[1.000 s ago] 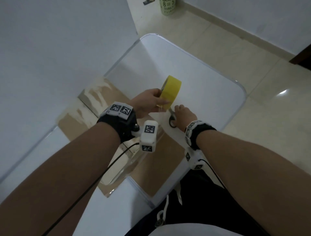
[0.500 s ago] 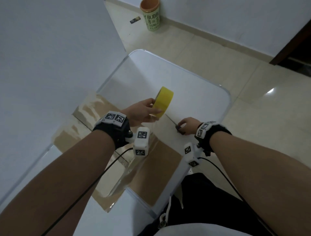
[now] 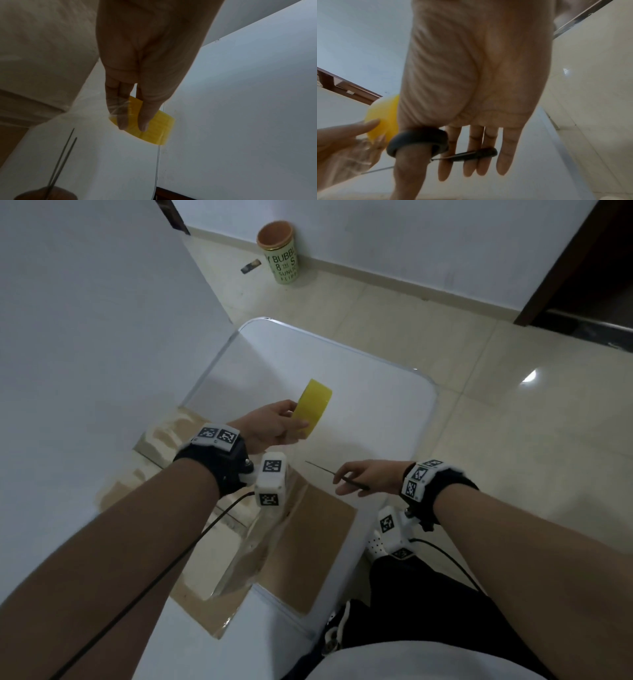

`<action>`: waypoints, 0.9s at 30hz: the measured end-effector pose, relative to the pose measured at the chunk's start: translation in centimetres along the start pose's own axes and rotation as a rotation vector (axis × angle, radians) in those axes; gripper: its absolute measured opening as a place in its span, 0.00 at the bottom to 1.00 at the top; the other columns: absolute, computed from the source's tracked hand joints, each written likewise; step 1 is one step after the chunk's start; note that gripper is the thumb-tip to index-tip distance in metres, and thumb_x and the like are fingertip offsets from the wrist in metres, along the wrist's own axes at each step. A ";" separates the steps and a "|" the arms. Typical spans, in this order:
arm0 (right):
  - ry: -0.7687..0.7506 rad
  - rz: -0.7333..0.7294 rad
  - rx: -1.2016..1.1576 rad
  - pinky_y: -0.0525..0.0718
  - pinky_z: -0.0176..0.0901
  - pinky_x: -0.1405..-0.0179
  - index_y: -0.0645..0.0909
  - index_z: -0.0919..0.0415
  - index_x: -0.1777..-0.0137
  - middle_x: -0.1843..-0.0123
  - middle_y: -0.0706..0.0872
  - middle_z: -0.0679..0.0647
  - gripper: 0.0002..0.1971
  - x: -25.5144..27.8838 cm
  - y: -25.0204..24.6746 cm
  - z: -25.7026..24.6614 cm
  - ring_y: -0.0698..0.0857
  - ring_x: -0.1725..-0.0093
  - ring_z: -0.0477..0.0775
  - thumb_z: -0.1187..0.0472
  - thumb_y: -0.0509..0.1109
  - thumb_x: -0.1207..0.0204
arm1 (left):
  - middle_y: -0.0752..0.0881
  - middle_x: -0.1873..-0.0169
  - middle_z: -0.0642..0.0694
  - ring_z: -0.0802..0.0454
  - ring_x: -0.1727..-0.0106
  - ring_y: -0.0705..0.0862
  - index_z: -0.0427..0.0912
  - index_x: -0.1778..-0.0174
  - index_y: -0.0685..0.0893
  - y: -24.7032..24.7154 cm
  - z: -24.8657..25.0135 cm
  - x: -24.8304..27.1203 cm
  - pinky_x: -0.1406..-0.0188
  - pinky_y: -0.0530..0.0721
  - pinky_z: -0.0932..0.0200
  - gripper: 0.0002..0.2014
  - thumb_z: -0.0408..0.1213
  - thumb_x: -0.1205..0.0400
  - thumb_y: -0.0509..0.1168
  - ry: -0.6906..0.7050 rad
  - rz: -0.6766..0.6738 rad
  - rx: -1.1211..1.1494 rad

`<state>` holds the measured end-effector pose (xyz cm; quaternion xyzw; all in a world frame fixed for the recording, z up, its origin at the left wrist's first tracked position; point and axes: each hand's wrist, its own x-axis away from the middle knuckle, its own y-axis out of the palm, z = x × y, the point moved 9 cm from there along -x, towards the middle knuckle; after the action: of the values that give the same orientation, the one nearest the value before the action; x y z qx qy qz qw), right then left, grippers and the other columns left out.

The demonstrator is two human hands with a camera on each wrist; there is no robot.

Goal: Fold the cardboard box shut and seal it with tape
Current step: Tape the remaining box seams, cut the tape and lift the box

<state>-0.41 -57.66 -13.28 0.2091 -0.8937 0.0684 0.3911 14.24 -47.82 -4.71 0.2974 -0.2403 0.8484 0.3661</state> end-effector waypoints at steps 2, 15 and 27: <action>-0.050 0.018 0.016 0.81 0.51 0.39 0.81 0.42 0.50 0.35 0.84 0.59 0.09 0.0 0.2 -1.0 0.81 0.41 0.57 0.51 0.77 0.27 | 0.84 0.50 0.41 0.48 0.53 0.86 0.43 0.46 0.79 0.0 0.2 0.0 0.46 0.83 0.53 0.06 0.32 0.17 0.67 0.003 0.000 -0.001; -0.210 0.148 -0.007 0.77 0.39 0.59 0.83 0.50 0.47 0.56 0.81 0.55 0.12 0.4 0.1 -5.2 0.77 0.60 0.49 0.49 0.77 0.28 | 0.84 0.44 0.41 0.48 0.47 0.86 0.40 0.32 0.76 1.0 1.6 0.4 0.50 0.84 0.57 0.18 0.34 0.18 0.68 0.034 -0.025 -0.075; -0.212 0.177 0.100 0.81 0.36 0.61 0.85 0.52 0.54 0.68 0.82 0.50 0.10 0.7 -1.3 -5.8 0.80 0.69 0.45 0.50 0.78 0.29 | 0.85 0.44 0.41 0.47 0.46 0.87 0.39 0.30 0.76 0.3 1.8 -0.3 0.49 0.84 0.56 0.21 0.35 0.19 0.69 0.078 0.034 -0.045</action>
<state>3.61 -57.40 -8.84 0.1550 -0.9404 0.1246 0.2759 14.76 -49.27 -3.75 0.2518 -0.2497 0.8599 0.3672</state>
